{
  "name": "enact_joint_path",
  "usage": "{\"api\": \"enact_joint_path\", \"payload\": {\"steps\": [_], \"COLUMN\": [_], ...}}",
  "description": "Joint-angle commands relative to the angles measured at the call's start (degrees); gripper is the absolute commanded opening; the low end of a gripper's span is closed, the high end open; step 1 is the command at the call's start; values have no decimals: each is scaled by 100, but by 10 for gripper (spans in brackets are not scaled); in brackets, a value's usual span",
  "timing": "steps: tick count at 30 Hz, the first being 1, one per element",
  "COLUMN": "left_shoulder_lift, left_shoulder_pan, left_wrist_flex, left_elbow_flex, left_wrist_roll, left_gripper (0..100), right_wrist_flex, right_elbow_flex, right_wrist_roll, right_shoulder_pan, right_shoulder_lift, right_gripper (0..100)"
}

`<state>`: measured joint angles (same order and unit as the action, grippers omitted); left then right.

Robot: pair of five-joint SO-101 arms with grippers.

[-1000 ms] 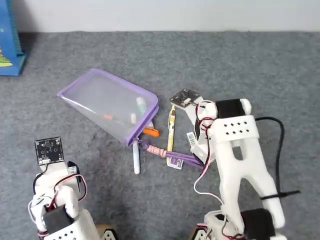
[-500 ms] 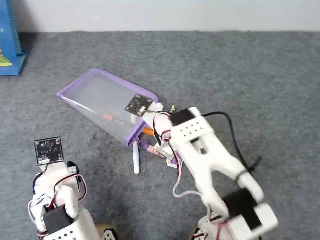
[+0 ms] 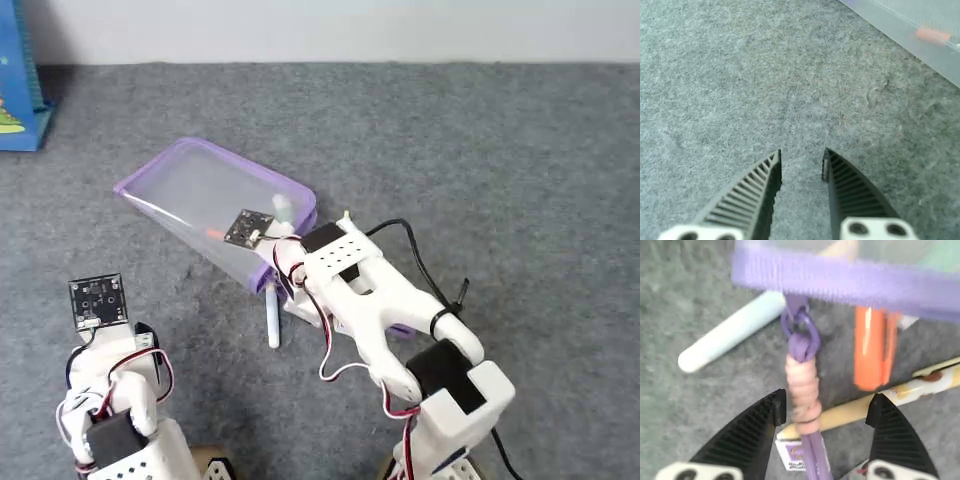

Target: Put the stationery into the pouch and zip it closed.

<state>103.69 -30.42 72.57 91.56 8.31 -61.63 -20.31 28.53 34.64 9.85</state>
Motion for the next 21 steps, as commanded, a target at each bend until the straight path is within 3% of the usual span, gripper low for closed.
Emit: {"api": "enact_joint_path", "payload": {"steps": [1, 4, 10, 16, 21], "left_shoulder_lift": [79, 79, 79, 79, 79], "left_shoulder_pan": [-26, -26, -26, -26, 0], "left_wrist_flex": [-141, -141, -141, -141, -141], "left_elbow_flex": [-40, -40, -31, -31, -66], "left_wrist_roll": [-44, -44, -44, -44, -44], "left_gripper": [135, 135, 134, 134, 134], "right_wrist_flex": [136, 163, 31, 4, -198], "right_elbow_flex": [273, 334, 536, 554, 299], "right_wrist_roll": [-18, -18, -44, -53, -62], "right_shoulder_pan": [40, 40, 40, 92, 330], "right_shoulder_lift": [-31, 154, 602, 286, -532], "right_gripper": [254, 187, 178, 9, 9]}}
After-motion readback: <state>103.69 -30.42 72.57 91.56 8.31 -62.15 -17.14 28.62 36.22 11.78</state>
